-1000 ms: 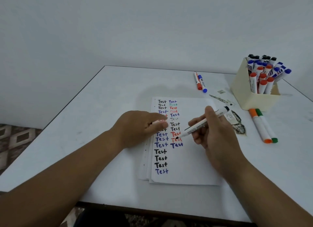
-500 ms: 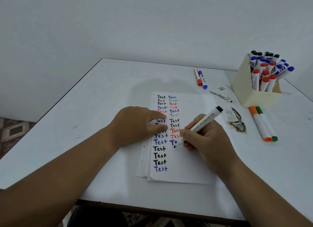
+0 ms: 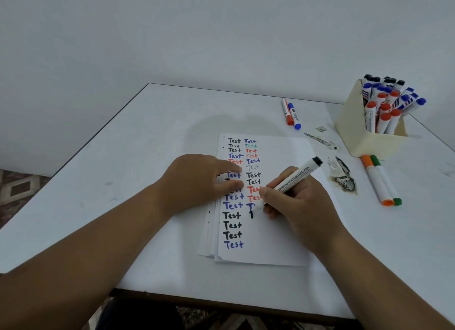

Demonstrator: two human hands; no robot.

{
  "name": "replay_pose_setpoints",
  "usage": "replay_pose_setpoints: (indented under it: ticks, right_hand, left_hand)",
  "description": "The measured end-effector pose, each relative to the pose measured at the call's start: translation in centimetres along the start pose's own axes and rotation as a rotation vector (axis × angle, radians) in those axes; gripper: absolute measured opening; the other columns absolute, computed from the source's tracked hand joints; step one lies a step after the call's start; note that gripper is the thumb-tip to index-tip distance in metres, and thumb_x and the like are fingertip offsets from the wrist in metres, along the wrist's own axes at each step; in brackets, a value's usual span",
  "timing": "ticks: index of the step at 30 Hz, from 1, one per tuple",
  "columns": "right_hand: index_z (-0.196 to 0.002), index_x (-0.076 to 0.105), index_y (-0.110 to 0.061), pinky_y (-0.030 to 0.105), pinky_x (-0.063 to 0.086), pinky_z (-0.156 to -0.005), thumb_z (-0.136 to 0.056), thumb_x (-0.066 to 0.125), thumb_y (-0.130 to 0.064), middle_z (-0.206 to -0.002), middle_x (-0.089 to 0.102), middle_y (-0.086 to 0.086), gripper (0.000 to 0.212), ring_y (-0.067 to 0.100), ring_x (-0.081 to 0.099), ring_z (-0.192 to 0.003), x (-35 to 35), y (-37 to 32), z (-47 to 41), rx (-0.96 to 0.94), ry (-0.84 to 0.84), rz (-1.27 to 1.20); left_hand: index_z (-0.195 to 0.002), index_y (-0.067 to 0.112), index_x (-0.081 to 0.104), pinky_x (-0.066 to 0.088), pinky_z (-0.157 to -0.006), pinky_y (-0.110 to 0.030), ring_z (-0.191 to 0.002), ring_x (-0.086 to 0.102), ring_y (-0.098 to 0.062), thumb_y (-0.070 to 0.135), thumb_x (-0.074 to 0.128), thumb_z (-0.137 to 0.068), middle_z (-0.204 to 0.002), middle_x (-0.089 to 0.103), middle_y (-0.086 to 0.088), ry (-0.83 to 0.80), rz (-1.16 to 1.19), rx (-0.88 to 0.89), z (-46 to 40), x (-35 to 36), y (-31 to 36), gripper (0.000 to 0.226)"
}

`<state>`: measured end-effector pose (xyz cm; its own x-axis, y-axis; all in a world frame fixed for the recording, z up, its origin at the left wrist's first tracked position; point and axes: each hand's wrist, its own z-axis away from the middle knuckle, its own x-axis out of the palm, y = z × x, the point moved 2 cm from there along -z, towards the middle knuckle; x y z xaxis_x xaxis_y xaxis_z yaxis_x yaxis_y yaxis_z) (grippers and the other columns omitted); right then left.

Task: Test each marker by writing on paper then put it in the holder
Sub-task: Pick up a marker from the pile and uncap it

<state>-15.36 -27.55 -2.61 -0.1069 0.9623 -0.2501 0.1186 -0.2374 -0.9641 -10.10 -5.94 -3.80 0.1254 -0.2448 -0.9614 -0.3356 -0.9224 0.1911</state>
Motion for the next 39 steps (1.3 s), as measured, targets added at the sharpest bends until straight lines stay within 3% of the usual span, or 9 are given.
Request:
replay_pose_setpoints:
  ticks: [6, 13, 20, 25, 39]
  right_hand:
    - [-0.077, 0.063, -0.009, 0.027, 0.054, -0.057, -0.089, 0.071, -0.01, -0.064, 0.067, 0.012, 0.014, 0.021, 0.063, -0.058, 0.05, -0.03, 0.22, -0.029, 0.046, 0.079]
    - [-0.074, 0.062, -0.012, 0.033, 0.053, -0.057, -0.088, 0.071, -0.01, -0.061, 0.066, 0.01, 0.017, 0.019, 0.061, -0.055, 0.04, 0.01, 0.35, -0.012, 0.041, 0.089]
    - [-0.077, 0.062, -0.011, 0.031, 0.052, -0.059, -0.088, 0.071, -0.011, -0.063, 0.067, 0.008, 0.014, 0.014, 0.061, -0.057, 0.06, -0.19, 0.42, -0.018, 0.068, 0.112]
    - [-0.075, 0.06, -0.009, 0.027, 0.05, -0.056, -0.086, 0.07, -0.008, -0.06, 0.065, 0.007, 0.015, 0.012, 0.058, -0.055, 0.12, -0.21, 0.47, -0.01, 0.056, 0.124]
    - [-0.073, 0.059, -0.009, 0.023, 0.046, -0.052, -0.082, 0.068, -0.008, -0.062, 0.065, 0.005, 0.013, 0.01, 0.055, -0.055, -0.07, -0.25, 0.57, -0.021, 0.13, 0.168]
  left_hand:
    - [-0.128, 0.054, 0.057, 0.033, -0.066, -0.023, -0.081, 0.046, -0.001, 0.081, 0.04, -0.085, -0.106, 0.068, 0.016, -0.007, 0.003, -0.018, 0.01, 0.08, 0.0, 0.053]
    - [-0.128, 0.054, 0.057, 0.033, -0.066, -0.022, -0.081, 0.047, 0.0, 0.082, 0.039, -0.085, -0.106, 0.068, 0.016, -0.004, 0.015, -0.016, 0.01, 0.16, -0.11, 0.054]
    - [-0.128, 0.054, 0.057, 0.035, -0.072, -0.025, -0.089, 0.055, -0.003, 0.082, 0.038, -0.085, -0.109, 0.068, 0.016, -0.003, 0.003, -0.016, -0.06, 0.21, -0.08, 0.054]
    - [-0.127, 0.055, 0.057, 0.035, -0.069, -0.025, -0.082, 0.047, 0.0, 0.082, 0.038, -0.085, -0.106, 0.068, 0.017, 0.003, 0.002, -0.02, -0.07, 0.26, -0.18, 0.054]
    - [-0.126, 0.055, 0.058, 0.033, -0.066, -0.022, -0.081, 0.048, -0.001, 0.082, 0.039, -0.085, -0.105, 0.069, 0.017, 0.014, 0.012, -0.009, -0.06, 0.24, -0.11, 0.053]
